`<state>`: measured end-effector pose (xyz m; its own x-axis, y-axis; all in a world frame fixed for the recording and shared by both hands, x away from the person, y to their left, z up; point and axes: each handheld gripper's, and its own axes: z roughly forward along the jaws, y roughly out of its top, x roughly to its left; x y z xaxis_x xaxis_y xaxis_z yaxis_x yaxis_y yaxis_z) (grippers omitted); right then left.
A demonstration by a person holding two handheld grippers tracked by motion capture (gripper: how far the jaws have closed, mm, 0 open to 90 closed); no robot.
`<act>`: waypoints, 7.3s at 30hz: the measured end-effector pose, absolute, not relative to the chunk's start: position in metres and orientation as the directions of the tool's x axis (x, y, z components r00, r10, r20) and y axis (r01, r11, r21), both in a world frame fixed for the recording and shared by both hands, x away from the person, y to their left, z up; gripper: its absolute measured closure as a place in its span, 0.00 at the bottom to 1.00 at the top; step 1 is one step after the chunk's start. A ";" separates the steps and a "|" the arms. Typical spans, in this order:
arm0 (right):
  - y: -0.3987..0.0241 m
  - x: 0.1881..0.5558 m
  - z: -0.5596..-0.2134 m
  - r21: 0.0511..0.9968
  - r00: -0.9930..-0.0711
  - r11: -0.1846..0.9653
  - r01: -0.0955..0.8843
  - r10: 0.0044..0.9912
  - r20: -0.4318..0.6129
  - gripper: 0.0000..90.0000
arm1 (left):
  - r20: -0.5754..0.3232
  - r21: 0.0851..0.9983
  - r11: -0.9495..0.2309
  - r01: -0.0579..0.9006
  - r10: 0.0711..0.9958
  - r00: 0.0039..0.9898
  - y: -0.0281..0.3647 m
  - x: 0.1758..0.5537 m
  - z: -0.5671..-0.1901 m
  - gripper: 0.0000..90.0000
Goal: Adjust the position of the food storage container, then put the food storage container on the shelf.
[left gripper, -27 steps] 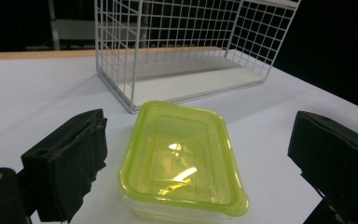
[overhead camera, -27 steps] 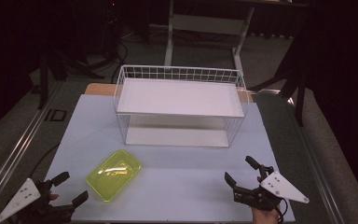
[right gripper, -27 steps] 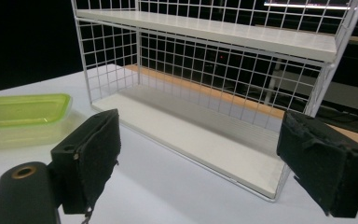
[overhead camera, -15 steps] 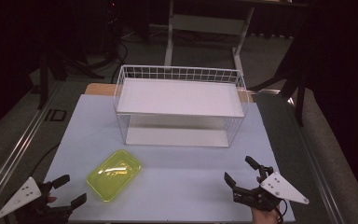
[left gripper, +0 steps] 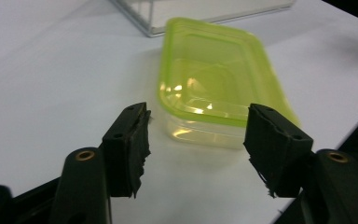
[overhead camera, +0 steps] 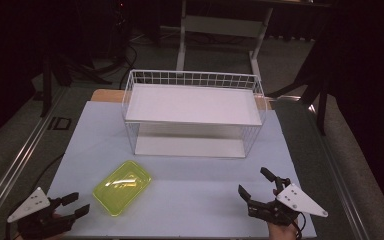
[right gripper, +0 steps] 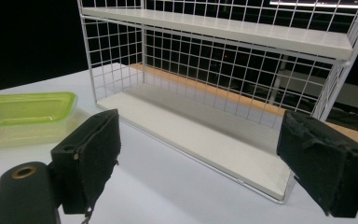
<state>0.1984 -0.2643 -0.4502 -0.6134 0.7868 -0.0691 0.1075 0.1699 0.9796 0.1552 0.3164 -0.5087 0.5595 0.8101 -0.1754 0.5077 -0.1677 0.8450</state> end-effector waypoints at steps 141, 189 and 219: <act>-0.273 0.195 -0.450 0.980 -0.623 0.176 0.097 0.778 -0.078 0.16 | -0.280 0.654 -0.286 0.700 0.769 0.575 0.174 0.313 -0.510 1.00; -0.269 0.192 -0.439 0.968 -0.697 0.212 0.132 0.714 -0.061 0.22 | -0.338 0.775 -0.238 0.586 0.627 0.702 0.161 0.272 -0.476 0.59; -0.213 0.306 -0.476 0.801 -0.612 0.193 0.567 0.749 0.253 0.15 | -0.447 0.696 -0.169 0.697 0.658 0.606 0.137 0.316 -0.481 0.57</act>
